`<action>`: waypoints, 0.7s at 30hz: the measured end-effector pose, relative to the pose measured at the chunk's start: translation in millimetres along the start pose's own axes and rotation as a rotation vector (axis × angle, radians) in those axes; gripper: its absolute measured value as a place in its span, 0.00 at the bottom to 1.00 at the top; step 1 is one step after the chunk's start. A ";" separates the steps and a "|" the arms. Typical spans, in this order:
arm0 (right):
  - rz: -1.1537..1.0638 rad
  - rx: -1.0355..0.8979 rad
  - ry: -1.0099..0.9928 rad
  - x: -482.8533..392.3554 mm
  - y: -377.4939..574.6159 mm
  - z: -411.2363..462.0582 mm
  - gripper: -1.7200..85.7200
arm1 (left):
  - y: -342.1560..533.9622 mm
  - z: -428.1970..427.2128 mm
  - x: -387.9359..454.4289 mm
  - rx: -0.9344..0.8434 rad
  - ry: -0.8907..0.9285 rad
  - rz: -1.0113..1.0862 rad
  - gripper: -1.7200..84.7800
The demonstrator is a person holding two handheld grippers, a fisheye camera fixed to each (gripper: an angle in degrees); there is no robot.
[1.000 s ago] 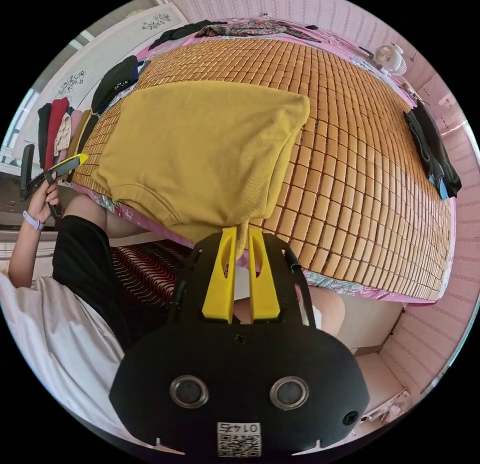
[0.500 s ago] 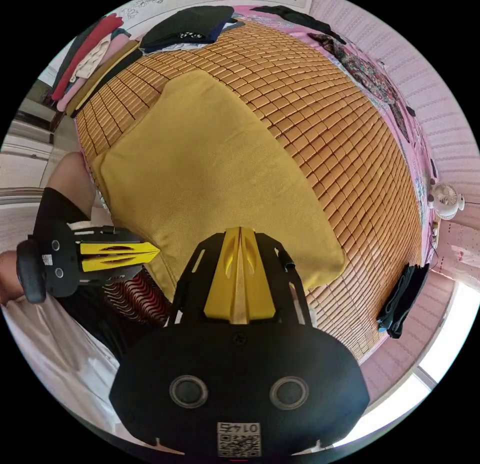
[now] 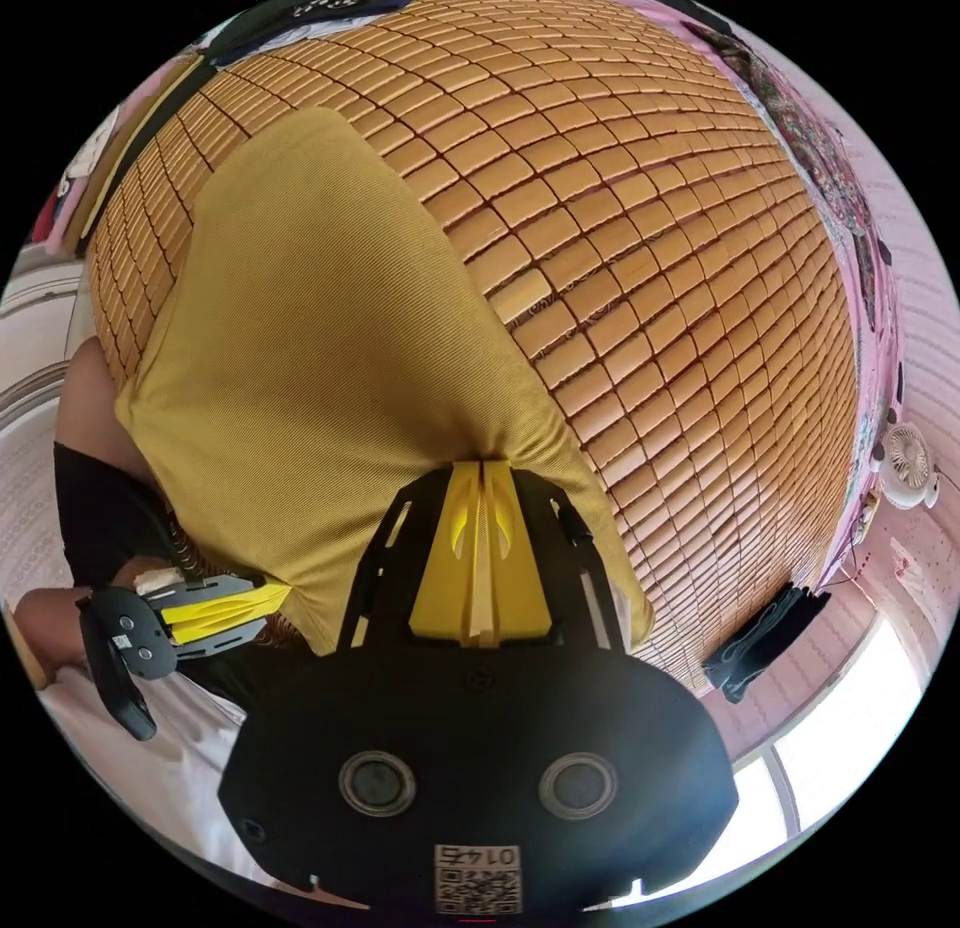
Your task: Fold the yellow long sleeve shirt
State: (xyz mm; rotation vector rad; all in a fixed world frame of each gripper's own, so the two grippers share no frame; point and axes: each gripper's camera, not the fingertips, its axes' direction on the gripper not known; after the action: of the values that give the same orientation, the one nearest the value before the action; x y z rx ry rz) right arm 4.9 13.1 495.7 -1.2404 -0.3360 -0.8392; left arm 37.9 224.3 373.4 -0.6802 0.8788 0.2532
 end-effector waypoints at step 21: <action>0.544 0.585 -0.237 72.5 208.0 31.2 0.01 | 53.2 11.0 5.3 0.017 0.057 -0.008 0.01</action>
State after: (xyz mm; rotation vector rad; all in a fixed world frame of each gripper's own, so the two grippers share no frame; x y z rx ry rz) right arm 208.8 31.8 408.6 -0.8115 -0.3754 -0.1022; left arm 23.1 271.7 350.7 -0.6773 0.9313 0.2203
